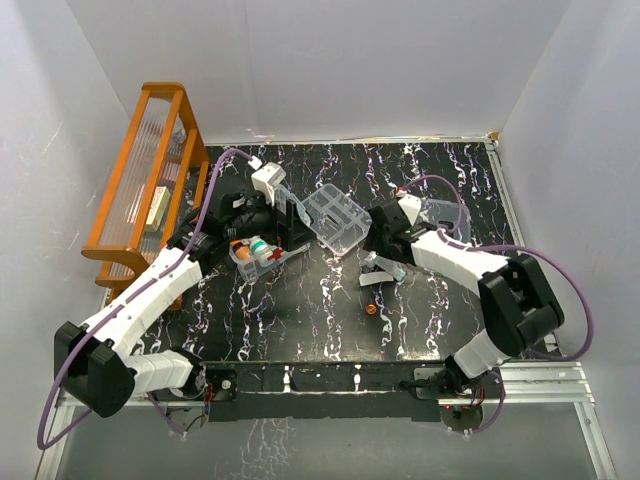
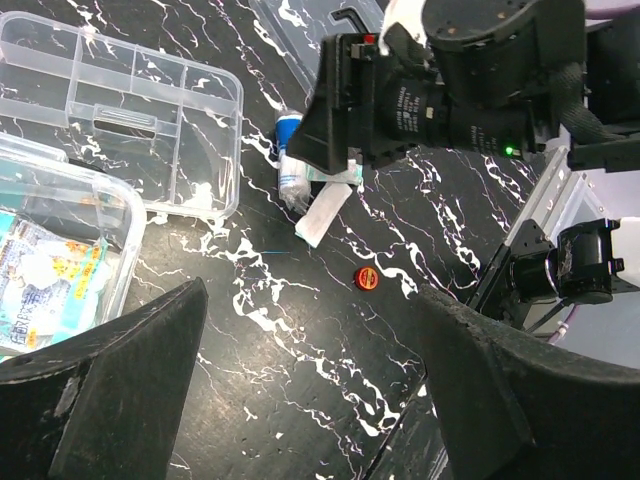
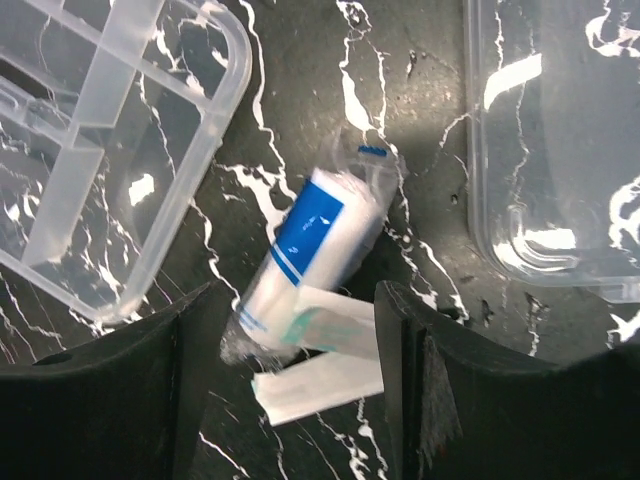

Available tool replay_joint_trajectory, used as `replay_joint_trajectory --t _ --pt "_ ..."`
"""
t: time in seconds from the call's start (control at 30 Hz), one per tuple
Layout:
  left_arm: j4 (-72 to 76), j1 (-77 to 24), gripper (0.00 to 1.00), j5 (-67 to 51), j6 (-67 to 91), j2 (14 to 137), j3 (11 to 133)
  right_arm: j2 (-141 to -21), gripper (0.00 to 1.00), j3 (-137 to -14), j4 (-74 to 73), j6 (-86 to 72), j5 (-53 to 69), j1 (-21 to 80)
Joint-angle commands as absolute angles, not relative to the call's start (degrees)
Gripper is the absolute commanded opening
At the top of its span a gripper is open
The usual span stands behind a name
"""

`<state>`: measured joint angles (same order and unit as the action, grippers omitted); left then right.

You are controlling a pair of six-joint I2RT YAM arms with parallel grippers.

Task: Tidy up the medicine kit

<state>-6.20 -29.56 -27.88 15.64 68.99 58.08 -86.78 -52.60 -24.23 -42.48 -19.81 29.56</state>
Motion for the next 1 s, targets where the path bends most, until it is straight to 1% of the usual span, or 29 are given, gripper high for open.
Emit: replay_joint_trajectory --t 0.0,0.2,0.4,0.53,0.8,0.9,0.97 --pt "-5.5 -30.2 0.82 -27.7 15.9 68.9 58.5 -89.9 0.59 -57.5 -21.7 -50.7 -24.4 29.5" --pt "-6.3 -30.3 0.82 -26.0 15.7 68.7 58.4 -93.6 0.57 -59.2 -25.3 -55.3 -28.2 29.5" --pt "-5.7 -30.3 0.82 -25.3 16.4 69.4 58.4 -95.9 0.50 -59.2 -23.8 -54.2 -26.1 29.4" --pt "-5.6 -30.4 0.83 -25.1 16.8 69.5 58.5 -95.8 0.43 -58.8 -22.1 -53.0 -25.9 29.3" --pt "-6.2 -30.3 0.83 -25.3 17.3 70.3 59.6 -96.0 0.42 -58.3 -20.6 -52.1 -23.5 28.0" --pt "-6.3 -30.4 0.82 -25.6 17.7 70.9 60.4 -95.8 0.33 -58.2 -19.6 -51.4 -22.8 28.0" --pt "-6.4 -30.5 0.82 -25.6 17.9 71.3 60.8 -95.4 0.30 -58.0 -18.8 -51.2 -22.3 28.1"
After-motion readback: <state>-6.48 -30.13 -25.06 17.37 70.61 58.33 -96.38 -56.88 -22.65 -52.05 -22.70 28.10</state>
